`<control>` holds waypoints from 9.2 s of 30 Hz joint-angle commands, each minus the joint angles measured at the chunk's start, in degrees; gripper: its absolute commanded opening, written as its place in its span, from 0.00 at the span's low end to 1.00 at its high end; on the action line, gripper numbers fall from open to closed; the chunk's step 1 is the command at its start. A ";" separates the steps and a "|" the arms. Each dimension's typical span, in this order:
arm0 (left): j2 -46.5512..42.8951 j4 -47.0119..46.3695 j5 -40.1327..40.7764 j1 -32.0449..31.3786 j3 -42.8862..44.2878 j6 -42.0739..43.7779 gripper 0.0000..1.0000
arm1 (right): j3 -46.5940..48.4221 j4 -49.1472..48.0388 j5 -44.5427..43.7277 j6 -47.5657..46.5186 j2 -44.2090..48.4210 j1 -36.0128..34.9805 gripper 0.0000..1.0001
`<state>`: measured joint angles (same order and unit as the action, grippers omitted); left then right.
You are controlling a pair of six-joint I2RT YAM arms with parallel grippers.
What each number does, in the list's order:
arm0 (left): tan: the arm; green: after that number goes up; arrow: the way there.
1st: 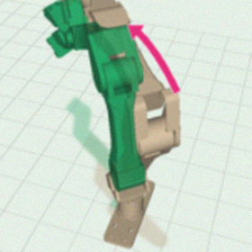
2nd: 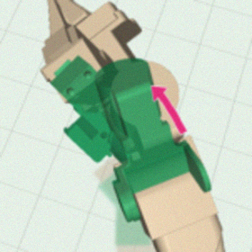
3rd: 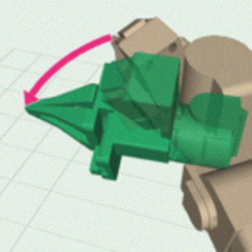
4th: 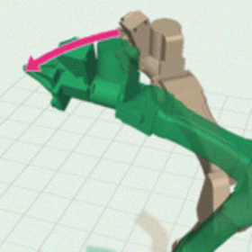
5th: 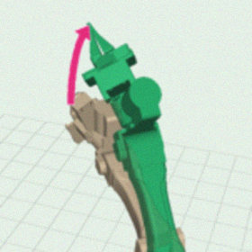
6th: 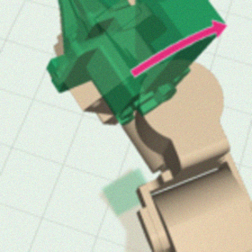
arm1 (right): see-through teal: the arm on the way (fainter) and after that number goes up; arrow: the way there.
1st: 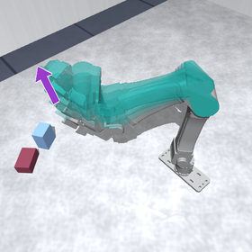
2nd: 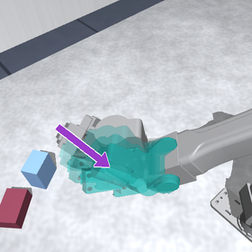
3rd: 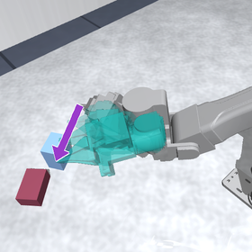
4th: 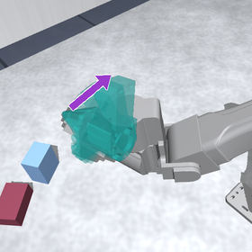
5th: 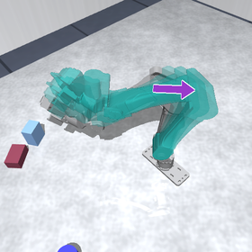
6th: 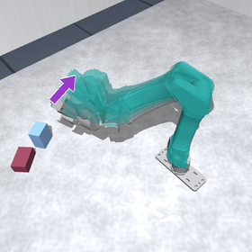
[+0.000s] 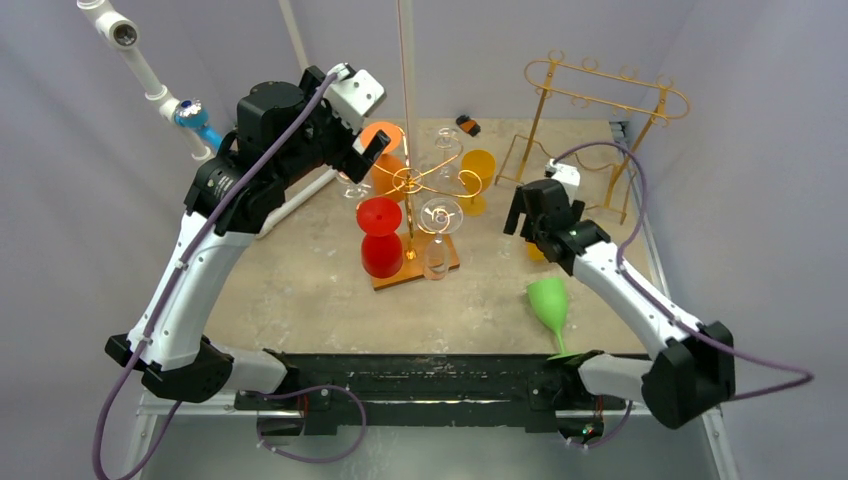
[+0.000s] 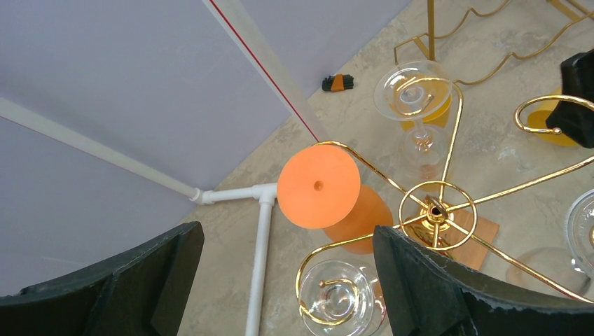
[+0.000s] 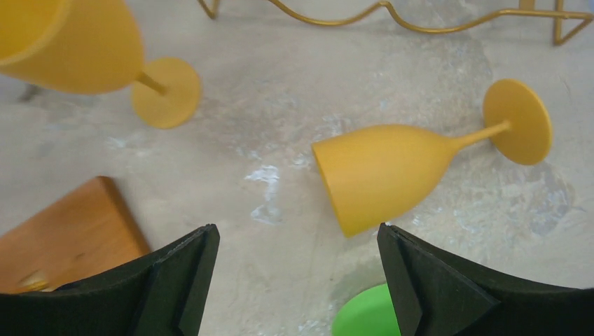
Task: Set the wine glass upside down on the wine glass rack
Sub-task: Pick up the wine glass at the center of the board, then turn the wine glass upside down at the wine rack.
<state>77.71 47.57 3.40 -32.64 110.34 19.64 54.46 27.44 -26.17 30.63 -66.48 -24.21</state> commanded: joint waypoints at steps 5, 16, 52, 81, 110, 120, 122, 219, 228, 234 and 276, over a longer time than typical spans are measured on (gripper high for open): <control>-0.64 -0.46 2.40 0.13 1.17 -1.75 1.00 | 3.19 2.73 -14.54 0.52 -13.44 0.51 0.94; -1.54 -0.56 2.52 0.15 1.02 -1.80 1.00 | 3.67 -3.72 -19.86 0.01 -24.63 2.76 0.82; -3.97 -3.26 -24.43 0.17 0.18 0.91 1.00 | 12.44 6.85 38.17 -12.02 35.95 3.63 0.00; 2.50 -11.49 -36.91 0.04 6.45 -0.55 0.68 | 17.80 -20.20 59.08 -4.27 20.25 3.63 0.00; 2.55 -19.45 -32.12 -0.98 4.51 3.80 0.00 | 18.04 -15.18 61.00 -5.17 18.29 3.11 0.72; -4.29 -43.36 -35.37 -1.59 -7.49 11.04 0.00 | 28.43 -1.12 59.58 -13.33 21.04 3.11 0.99; -5.37 -44.62 -38.26 -1.68 -9.42 15.29 0.00 | 31.64 -0.07 60.57 -13.76 20.18 3.08 0.99; -5.60 -7.24 -10.02 -4.43 -0.11 0.06 1.00 | -5.89 -40.58 53.22 -39.53 2.74 2.76 0.11; -5.95 -8.50 -9.81 -4.44 -1.18 0.05 1.00 | -8.73 -48.18 55.99 -39.92 1.75 2.72 0.10; -5.83 -8.98 -9.84 -4.44 -1.08 0.05 1.00 | -9.50 -50.96 58.75 -40.87 0.40 2.76 0.10; -5.46 -9.85 -9.02 -4.46 -1.36 0.57 1.00 | -19.22 -64.00 63.38 -38.00 4.03 0.39 0.03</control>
<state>72.40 39.48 -7.51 -37.21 108.22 21.58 36.23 -30.35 35.81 -9.96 -63.79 -23.73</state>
